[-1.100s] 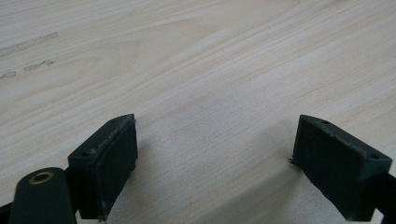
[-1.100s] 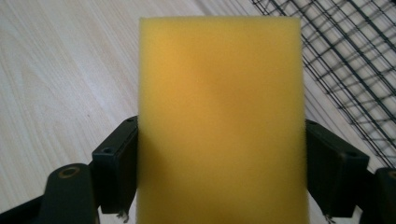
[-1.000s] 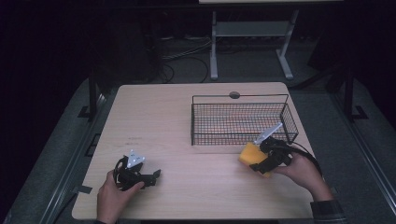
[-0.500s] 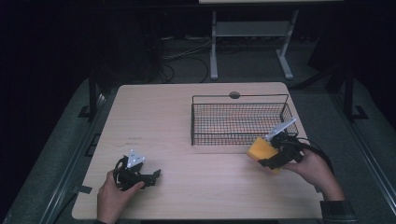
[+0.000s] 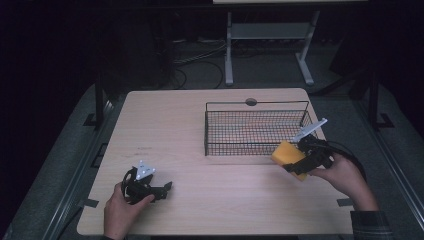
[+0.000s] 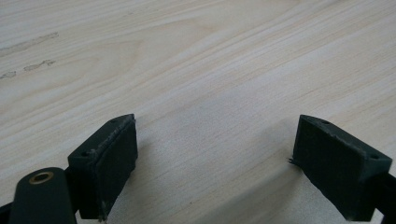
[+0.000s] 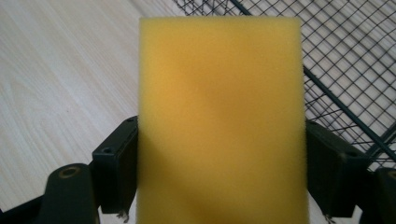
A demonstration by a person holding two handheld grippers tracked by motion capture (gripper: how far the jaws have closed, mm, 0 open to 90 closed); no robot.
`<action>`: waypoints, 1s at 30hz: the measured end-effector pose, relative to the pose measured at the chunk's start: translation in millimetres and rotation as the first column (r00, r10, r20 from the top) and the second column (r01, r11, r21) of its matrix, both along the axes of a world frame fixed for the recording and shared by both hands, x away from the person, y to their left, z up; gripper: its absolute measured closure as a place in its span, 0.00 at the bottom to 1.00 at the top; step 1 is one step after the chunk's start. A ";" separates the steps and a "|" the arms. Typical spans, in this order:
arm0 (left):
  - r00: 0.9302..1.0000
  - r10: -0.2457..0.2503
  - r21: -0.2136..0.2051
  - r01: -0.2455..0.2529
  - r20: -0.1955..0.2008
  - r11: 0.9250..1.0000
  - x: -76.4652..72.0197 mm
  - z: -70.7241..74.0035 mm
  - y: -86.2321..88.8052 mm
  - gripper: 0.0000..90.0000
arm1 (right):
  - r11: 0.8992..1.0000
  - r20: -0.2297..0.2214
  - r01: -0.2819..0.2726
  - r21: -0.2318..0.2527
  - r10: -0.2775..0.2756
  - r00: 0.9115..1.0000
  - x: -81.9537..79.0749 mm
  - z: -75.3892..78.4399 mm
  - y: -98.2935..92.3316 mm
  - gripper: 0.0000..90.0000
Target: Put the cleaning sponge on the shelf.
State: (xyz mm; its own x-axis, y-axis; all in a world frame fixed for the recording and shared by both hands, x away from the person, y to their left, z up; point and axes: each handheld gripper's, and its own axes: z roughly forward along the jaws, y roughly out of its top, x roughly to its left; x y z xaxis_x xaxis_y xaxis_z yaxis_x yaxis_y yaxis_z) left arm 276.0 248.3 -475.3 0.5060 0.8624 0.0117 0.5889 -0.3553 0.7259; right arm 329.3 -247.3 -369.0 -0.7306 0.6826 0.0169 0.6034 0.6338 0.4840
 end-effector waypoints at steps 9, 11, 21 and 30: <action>1.000 0.000 0.000 0.000 0.000 1.000 0.0 0.0 0.0 0.14 | 1.000 0.013 0.024 0.001 -0.024 1.000 7.3 10.4 -8.0 0.25; 1.000 0.000 0.000 0.000 0.000 1.000 0.0 0.0 0.0 0.14 | 0.999 0.015 0.033 0.002 -0.033 0.999 9.3 13.1 -9.7 0.25; 1.000 0.002 -0.003 -0.002 -0.001 1.000 -0.1 -0.1 -0.2 0.14 | 0.996 0.027 0.087 -0.008 -0.087 0.996 27.3 24.8 -19.3 0.25; 1.000 0.001 -0.001 -0.001 -0.001 1.000 -0.1 0.0 -0.1 0.14 | 0.986 0.046 0.164 -0.004 -0.164 0.985 55.4 32.2 -32.4 0.25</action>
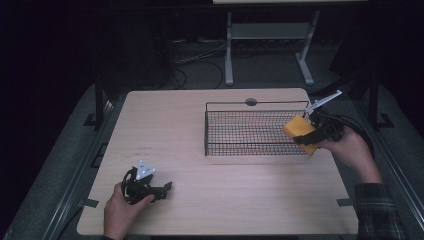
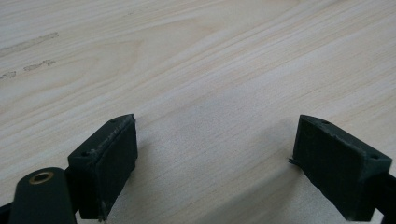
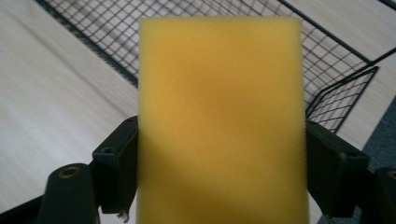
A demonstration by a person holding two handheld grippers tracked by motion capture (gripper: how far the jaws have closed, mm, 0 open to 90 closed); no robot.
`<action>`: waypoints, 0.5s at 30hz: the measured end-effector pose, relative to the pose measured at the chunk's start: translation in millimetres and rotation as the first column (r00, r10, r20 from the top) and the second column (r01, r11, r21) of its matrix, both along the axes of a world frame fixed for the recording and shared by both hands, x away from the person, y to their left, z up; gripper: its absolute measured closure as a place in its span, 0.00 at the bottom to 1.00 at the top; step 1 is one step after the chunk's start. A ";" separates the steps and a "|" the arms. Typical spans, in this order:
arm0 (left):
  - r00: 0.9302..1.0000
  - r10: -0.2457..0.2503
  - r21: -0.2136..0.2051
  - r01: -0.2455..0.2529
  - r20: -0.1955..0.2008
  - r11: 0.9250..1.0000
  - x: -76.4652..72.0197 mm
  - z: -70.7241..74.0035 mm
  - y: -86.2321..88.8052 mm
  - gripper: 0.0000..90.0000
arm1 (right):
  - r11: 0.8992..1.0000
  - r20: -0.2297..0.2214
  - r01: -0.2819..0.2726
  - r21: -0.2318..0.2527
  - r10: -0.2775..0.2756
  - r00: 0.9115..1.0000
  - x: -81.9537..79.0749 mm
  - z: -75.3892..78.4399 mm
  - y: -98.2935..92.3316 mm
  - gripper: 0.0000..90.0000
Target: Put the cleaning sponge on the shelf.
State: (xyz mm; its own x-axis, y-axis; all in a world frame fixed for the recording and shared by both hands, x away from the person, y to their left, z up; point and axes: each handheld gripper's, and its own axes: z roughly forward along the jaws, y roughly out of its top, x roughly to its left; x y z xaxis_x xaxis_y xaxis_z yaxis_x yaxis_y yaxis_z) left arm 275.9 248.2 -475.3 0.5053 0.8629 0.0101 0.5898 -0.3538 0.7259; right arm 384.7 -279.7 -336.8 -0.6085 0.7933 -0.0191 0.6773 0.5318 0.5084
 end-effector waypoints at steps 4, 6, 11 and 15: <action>1.000 0.000 0.000 0.000 0.000 1.000 0.0 0.0 0.0 0.14 | 1.000 -0.009 0.027 -0.006 -0.027 1.000 12.2 -1.1 -3.9 0.25; 1.000 0.000 0.000 0.000 0.000 1.000 0.0 0.0 0.0 0.14 | 0.999 -0.012 0.037 -0.004 -0.037 0.999 17.5 -1.6 -5.6 0.25; 1.000 0.000 0.000 0.000 0.000 1.000 0.0 0.0 0.0 0.15 | 0.998 -0.023 0.061 -0.006 -0.061 0.998 30.8 -5.5 -7.7 0.25; 1.000 0.000 0.000 0.000 0.000 1.000 0.0 0.0 0.0 0.14 | 0.997 -0.036 0.071 -0.007 -0.072 0.997 38.2 -8.7 -5.3 0.25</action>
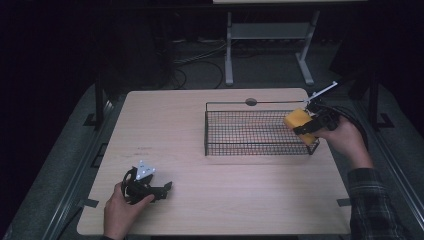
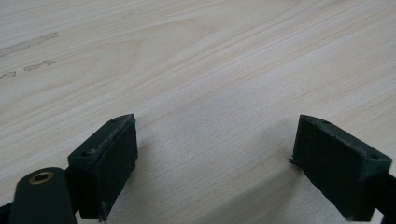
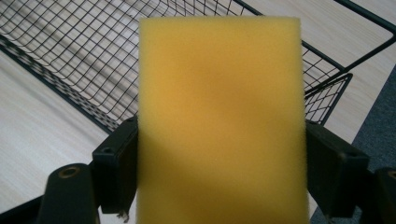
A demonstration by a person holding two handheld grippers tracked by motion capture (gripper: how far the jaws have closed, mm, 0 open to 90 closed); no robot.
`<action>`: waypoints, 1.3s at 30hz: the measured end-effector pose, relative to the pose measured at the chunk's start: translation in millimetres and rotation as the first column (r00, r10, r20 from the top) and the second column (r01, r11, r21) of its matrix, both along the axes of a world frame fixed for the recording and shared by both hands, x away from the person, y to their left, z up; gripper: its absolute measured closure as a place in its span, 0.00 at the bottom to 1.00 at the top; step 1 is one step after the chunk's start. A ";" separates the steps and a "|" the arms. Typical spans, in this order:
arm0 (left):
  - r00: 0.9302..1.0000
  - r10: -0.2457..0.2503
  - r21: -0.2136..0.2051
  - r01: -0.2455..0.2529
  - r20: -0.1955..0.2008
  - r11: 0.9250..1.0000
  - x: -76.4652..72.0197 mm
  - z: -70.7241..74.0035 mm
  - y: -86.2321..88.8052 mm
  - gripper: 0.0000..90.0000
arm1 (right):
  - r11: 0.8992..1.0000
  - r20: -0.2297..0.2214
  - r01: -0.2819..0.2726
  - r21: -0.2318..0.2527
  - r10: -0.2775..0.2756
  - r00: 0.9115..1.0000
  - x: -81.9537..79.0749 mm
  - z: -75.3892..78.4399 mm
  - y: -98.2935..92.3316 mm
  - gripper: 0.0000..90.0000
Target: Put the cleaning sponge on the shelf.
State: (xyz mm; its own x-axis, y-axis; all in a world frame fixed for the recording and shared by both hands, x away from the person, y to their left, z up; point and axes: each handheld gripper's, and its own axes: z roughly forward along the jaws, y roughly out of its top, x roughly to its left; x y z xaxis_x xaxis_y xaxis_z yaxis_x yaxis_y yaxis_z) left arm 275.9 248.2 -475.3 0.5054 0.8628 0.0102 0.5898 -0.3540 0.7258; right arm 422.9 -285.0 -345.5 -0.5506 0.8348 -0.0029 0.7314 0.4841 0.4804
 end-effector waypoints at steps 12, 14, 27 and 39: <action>1.000 0.000 -0.001 0.000 0.000 1.000 0.0 0.0 0.0 0.14 | 0.999 -0.012 0.038 -0.003 -0.038 0.999 21.4 -10.8 9.1 0.25; 1.000 0.000 -0.001 0.000 0.000 1.000 0.0 0.0 0.0 0.14 | 0.999 -0.012 0.042 -0.007 -0.042 0.999 23.7 -12.8 10.0 0.25; 1.000 0.000 0.000 0.000 0.000 1.000 0.0 0.0 0.0 0.14 | 0.997 -0.020 0.078 -0.021 -0.079 0.997 34.8 -25.8 13.5 0.25; 1.000 0.000 0.000 0.000 0.000 1.000 0.0 0.0 0.0 0.15 | 0.996 -0.050 0.090 -0.026 -0.091 0.995 40.4 -42.8 16.4 0.25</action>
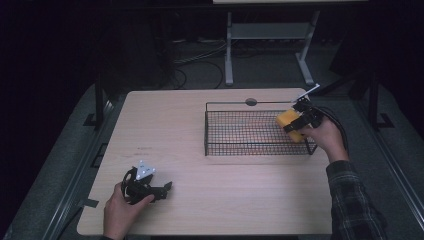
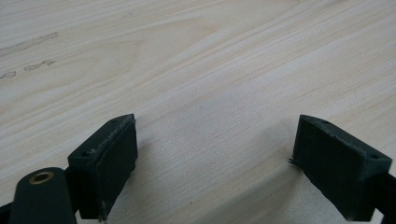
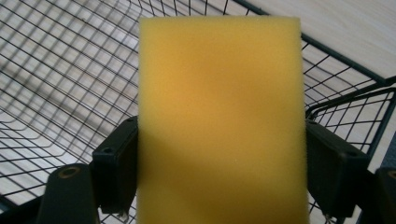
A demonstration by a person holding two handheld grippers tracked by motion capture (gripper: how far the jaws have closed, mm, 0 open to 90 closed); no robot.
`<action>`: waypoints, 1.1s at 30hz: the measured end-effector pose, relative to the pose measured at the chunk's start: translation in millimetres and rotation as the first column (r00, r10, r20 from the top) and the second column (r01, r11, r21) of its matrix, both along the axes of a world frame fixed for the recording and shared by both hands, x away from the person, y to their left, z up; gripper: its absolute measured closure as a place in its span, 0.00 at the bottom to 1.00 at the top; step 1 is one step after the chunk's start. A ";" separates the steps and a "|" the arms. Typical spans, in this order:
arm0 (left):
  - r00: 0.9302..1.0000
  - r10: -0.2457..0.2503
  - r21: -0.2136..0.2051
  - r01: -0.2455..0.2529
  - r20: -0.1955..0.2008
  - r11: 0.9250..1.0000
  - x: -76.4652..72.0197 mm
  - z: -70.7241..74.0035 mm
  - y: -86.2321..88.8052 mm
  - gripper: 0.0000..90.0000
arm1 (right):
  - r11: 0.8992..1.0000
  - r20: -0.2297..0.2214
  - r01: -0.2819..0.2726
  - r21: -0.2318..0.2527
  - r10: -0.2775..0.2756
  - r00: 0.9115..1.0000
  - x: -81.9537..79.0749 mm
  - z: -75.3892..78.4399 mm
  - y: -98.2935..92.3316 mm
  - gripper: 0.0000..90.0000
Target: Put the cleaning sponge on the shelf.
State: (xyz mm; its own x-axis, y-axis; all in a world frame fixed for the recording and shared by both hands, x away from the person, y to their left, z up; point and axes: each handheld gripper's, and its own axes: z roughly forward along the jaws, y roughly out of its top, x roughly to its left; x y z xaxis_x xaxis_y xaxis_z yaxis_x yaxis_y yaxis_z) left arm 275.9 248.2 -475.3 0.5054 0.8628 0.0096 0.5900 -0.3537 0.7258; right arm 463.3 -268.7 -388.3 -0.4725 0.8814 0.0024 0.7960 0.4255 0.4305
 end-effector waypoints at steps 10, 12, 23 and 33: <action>1.000 0.000 0.000 0.000 0.000 1.000 0.0 0.0 0.0 0.14 | 1.000 -0.028 0.003 0.004 -0.003 1.000 -0.3 -11.4 3.2 0.25; 1.000 0.000 0.000 0.000 0.000 1.000 0.0 0.0 0.0 0.14 | 1.000 -0.031 0.003 0.004 -0.003 1.000 -0.4 -13.7 3.4 0.25; 1.000 0.000 0.000 0.000 0.000 1.000 0.0 0.0 0.0 0.14 | 1.000 -0.054 -0.002 0.003 0.002 0.999 -0.9 -19.2 4.5 0.24; 1.000 0.000 0.000 0.000 0.000 1.000 0.0 0.0 0.0 0.14 | 1.000 -0.054 -0.007 0.005 0.007 0.998 -1.8 -18.3 4.1 0.21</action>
State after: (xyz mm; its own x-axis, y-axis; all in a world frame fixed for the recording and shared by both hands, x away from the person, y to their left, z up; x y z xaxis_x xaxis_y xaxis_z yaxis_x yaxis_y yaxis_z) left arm 275.9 248.2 -475.3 0.5053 0.8629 0.0097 0.5900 -0.3536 0.7258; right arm 461.6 -264.6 -406.6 -0.4777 0.8779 0.0329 0.8152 0.4291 0.3890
